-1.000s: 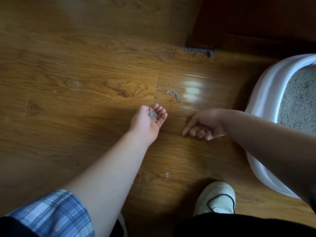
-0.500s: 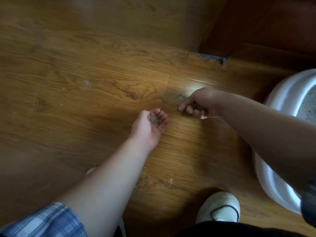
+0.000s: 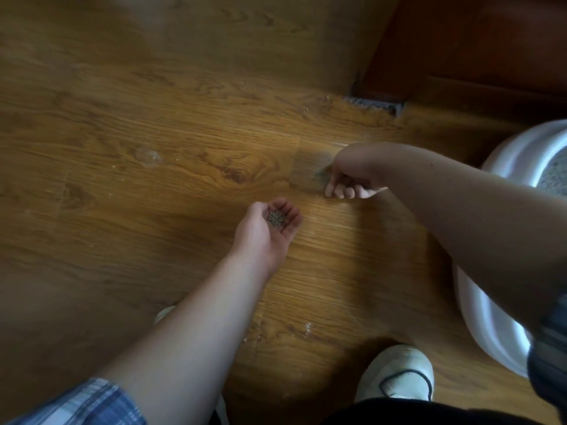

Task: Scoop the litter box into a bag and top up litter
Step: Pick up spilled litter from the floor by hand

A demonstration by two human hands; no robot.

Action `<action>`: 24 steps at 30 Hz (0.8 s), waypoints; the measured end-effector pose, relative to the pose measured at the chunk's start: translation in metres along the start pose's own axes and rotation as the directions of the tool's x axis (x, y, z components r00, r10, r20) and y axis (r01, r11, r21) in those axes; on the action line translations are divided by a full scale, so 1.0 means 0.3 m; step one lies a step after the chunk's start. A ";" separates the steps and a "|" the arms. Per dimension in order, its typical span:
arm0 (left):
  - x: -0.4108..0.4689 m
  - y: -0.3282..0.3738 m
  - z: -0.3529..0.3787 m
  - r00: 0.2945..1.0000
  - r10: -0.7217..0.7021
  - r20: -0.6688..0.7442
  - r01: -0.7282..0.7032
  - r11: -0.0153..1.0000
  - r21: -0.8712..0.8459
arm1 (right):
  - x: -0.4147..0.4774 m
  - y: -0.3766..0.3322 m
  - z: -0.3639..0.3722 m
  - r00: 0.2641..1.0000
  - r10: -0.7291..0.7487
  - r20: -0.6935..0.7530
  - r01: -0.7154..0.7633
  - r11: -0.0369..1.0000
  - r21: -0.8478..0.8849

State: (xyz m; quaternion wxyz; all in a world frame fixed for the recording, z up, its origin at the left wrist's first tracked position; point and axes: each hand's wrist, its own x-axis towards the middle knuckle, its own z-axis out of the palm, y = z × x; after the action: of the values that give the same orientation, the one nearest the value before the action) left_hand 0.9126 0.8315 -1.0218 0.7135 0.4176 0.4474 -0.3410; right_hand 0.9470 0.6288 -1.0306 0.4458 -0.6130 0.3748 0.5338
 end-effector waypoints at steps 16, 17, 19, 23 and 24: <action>0.013 0.010 -0.021 1.000 0.030 0.002 -0.030 1.000 -0.008 | 0.065 0.229 0.168 0.531 -0.802 -0.272 0.470 0.547 -0.693; 0.012 0.008 -0.019 1.000 0.029 0.002 -0.029 1.000 -0.006 | 0.069 0.238 0.195 0.526 -0.823 -0.214 0.485 0.497 -0.720; 0.010 0.004 -0.013 1.000 0.025 0.006 -0.025 1.000 -0.002 | 0.069 0.253 0.223 0.510 -0.847 -0.152 0.504 0.438 -0.745; 0.003 0.003 -0.014 1.000 0.030 0.006 -0.030 1.000 0.006 | 0.064 0.239 0.188 0.423 -0.882 -0.210 0.499 0.420 -0.758; 0.002 0.003 -0.017 0.999 0.032 0.001 -0.032 0.999 0.009 | 0.066 0.225 0.174 0.394 -0.892 -0.222 0.478 0.405 -0.779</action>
State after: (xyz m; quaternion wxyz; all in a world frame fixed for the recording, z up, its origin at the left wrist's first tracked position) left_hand 0.9118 0.8363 -1.0233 0.7173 0.4279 0.4388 -0.3316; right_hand 0.8701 0.6569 -1.0618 0.2645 -0.9550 -0.0065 0.1336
